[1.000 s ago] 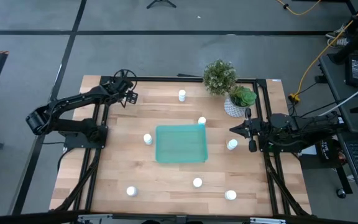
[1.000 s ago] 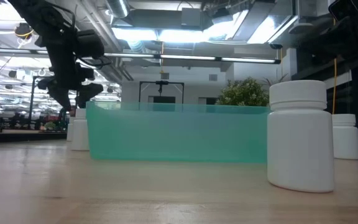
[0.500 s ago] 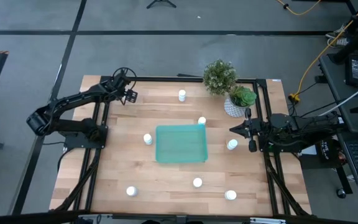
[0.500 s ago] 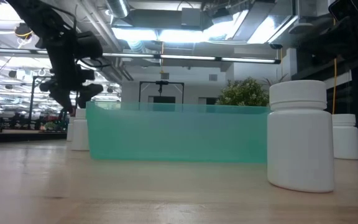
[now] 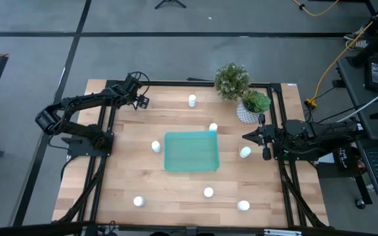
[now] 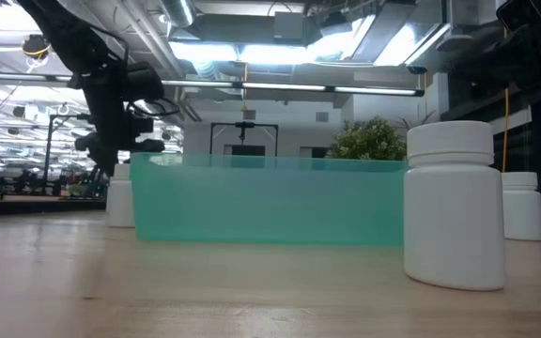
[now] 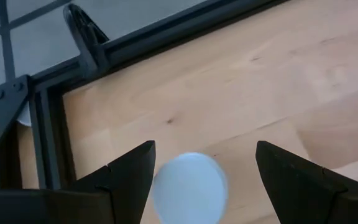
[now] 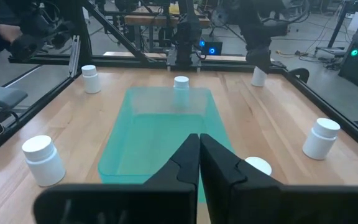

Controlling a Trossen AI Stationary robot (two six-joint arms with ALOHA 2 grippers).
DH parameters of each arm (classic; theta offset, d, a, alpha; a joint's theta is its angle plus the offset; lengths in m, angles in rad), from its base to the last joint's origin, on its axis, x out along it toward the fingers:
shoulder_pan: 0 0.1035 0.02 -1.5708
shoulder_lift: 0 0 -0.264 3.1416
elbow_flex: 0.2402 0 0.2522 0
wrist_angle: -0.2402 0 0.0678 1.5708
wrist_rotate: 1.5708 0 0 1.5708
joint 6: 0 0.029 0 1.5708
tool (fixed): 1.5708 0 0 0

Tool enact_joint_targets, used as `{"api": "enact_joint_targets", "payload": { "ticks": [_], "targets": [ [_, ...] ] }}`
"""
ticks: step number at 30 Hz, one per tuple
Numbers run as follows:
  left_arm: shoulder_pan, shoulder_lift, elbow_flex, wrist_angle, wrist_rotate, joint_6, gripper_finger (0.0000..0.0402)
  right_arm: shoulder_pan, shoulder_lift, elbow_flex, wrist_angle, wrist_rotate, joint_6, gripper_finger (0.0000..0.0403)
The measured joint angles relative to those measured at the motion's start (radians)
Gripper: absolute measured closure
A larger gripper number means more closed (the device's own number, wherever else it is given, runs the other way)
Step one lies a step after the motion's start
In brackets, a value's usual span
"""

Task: Pick and place pill bottles into a basket
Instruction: Put the white pill bottle into the blue bin

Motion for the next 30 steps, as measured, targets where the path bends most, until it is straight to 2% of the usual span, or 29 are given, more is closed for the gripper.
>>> {"api": "enact_joint_targets", "payload": {
  "ticks": [8, 14, 30],
  "targets": [
    [0.044, 0.000, 0.000, -0.064, 0.017, 0.003, 0.0130, 0.000, 0.000, 0.000, 0.000, 0.000, 0.004, 0.0386],
    [0.047, 0.000, 0.000, -0.068, 0.080, 0.028, 0.0130, 0.000, 0.000, 0.000, 0.000, 0.000, 0.005, 0.0386],
    [0.046, -0.068, 0.020, -0.146, 0.085, 0.027, 0.0130, 0.000, 0.000, 0.000, 0.000, 0.000, 0.005, 0.0386]
  ]
}}
